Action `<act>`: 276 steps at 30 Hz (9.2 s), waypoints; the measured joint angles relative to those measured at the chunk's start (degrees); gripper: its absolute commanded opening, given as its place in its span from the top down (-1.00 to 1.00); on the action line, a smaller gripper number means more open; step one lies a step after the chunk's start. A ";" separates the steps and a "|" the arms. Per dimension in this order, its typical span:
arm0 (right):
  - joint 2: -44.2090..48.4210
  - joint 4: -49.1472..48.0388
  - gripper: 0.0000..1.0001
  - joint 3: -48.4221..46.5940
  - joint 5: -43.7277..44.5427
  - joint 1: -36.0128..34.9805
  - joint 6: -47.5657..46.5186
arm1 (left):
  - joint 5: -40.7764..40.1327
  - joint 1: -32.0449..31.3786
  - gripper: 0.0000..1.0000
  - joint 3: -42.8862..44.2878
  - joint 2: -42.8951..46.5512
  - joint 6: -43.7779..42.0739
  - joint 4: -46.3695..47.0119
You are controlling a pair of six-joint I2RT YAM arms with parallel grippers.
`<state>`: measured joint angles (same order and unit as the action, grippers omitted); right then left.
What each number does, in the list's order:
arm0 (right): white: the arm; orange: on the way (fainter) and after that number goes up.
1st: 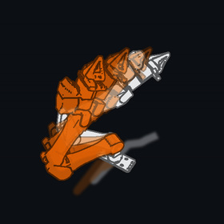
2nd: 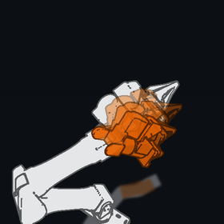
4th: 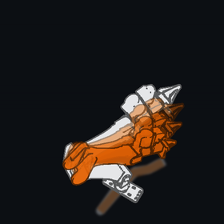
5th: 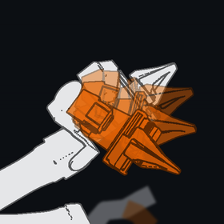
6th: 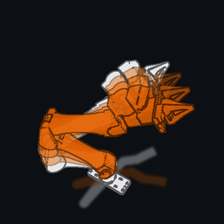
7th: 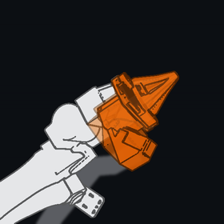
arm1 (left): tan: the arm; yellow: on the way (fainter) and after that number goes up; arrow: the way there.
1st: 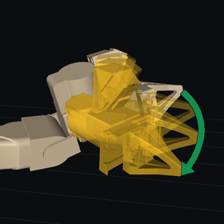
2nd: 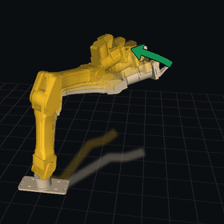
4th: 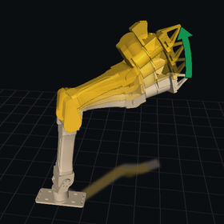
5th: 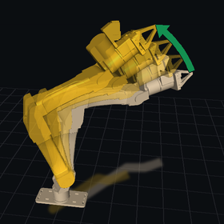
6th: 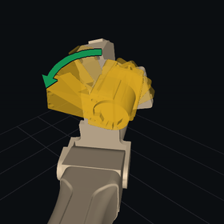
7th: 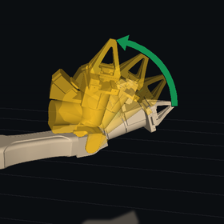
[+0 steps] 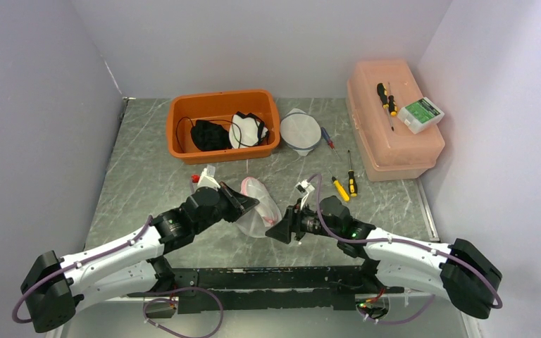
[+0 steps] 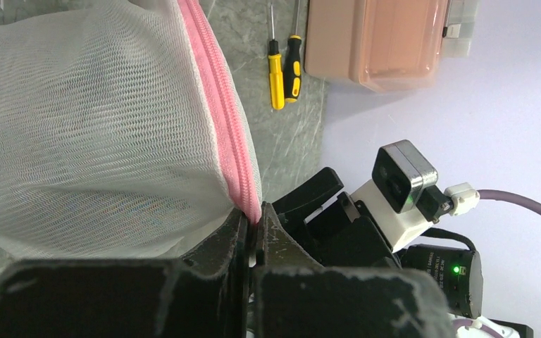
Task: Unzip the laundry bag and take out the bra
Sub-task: Unzip the laundry bag at the center of the board.
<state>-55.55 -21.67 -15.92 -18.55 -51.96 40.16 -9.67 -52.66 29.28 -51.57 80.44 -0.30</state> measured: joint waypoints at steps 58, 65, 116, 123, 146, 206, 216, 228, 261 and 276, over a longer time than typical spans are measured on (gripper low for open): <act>-1.29 -4.70 1.00 0.68 -0.85 2.27 2.21 | 0.00 0.09 0.95 -1.97 -0.22 1.33 1.40; -0.15 -0.76 1.00 0.66 1.27 2.27 0.63 | 0.31 0.09 0.95 -2.45 0.00 1.31 1.33; 12.57 24.39 1.00 -3.02 24.44 -3.76 -10.97 | 30.93 18.91 -0.88 2.93 -16.37 -21.42 14.01; 9.86 21.57 1.00 -3.02 23.91 -4.28 -10.97 | 21.00 12.11 -0.89 2.21 -4.28 -17.27 1.77; 6.71 19.61 1.00 -4.37 23.61 -7.30 -11.02 | 0.74 -5.38 -0.30 12.96 -19.47 -5.81 -7.93; 10.82 24.41 1.00 -6.45 32.83 -19.12 -15.52 | 25.79 11.08 -0.27 7.65 -13.14 -35.69 -0.52; 6.27 21.05 1.00 -6.45 37.83 -19.41 -12.41 | 16.87 6.12 -0.88 4.44 3.96 -22.75 -7.93; 2.49 21.09 1.00 -7.28 39.01 -19.41 -11.65 | 4.52 -8.33 -0.15 2.82 -10.60 -5.55 -4.76; 2.62 22.51 1.00 -7.41 40.76 -18.25 -8.92 | -6.71 -8.55 0.95 5.25 -9.29 -0.31 -8.35; 22.53 25.55 1.00 -5.40 40.74 -16.39 -14.78 | 17.68 8.02 0.95 9.44 -9.09 -20.00 -4.44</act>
<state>-33.01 3.88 -21.32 22.20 -68.36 25.39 8.01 -44.64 38.72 -60.66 60.45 -4.73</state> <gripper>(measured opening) 0.016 0.052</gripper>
